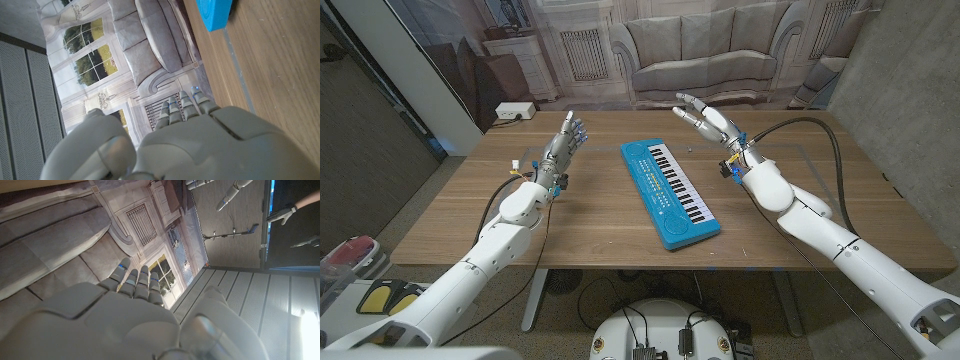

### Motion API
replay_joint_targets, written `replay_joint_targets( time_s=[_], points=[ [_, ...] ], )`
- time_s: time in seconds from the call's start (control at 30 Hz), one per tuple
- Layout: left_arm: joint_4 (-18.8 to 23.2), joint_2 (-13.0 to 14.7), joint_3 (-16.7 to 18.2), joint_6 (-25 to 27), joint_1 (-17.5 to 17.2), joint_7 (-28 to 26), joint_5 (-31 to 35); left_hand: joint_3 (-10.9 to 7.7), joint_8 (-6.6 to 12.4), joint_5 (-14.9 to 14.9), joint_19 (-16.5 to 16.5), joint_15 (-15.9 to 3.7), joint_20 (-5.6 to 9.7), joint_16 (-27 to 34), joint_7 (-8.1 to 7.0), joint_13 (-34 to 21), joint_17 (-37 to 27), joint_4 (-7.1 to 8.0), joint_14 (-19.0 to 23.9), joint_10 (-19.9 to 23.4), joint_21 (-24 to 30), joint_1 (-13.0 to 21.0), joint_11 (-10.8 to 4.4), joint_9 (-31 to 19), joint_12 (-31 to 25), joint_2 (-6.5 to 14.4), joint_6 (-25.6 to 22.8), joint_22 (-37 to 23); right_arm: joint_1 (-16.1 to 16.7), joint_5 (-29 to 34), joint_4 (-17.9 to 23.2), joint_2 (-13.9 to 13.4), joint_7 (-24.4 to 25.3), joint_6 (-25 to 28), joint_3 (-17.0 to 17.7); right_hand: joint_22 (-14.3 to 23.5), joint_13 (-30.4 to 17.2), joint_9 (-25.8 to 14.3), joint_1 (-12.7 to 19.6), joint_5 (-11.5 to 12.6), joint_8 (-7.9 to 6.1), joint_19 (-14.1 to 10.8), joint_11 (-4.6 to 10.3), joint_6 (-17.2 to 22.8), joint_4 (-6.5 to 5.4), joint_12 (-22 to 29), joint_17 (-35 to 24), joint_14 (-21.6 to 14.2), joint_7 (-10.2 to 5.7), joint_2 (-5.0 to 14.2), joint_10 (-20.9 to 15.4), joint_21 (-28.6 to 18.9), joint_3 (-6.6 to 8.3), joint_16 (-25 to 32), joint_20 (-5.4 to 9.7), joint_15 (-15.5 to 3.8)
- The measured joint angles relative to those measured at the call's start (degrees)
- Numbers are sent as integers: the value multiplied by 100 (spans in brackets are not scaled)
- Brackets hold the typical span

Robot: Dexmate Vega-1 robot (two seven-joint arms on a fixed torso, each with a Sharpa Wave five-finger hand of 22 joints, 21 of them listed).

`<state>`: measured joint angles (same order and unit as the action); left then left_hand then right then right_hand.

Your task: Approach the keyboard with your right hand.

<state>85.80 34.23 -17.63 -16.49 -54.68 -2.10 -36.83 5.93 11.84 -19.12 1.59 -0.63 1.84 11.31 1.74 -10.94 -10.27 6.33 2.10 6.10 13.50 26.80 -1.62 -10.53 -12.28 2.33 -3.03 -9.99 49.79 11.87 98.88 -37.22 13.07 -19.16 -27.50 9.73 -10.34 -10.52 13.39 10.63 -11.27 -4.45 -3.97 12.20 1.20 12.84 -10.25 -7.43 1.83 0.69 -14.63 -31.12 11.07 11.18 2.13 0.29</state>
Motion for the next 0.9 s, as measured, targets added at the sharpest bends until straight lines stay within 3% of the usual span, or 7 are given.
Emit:
replay_joint_targets(
  time_s=[0.9],
  points=[
    [-148,-34,-29,5,115,65,10,49,0,0,0,0,0,-31,0,0,0,1,0,19,-63,-1,20,0,-1,79,1,0,-188,720,89,-74,161,311,-296,0,0,0,0,0,0,-62,30,-32,0,0,0,-31,-32,0,-30,51,0,0,21,-31]
  ],
)
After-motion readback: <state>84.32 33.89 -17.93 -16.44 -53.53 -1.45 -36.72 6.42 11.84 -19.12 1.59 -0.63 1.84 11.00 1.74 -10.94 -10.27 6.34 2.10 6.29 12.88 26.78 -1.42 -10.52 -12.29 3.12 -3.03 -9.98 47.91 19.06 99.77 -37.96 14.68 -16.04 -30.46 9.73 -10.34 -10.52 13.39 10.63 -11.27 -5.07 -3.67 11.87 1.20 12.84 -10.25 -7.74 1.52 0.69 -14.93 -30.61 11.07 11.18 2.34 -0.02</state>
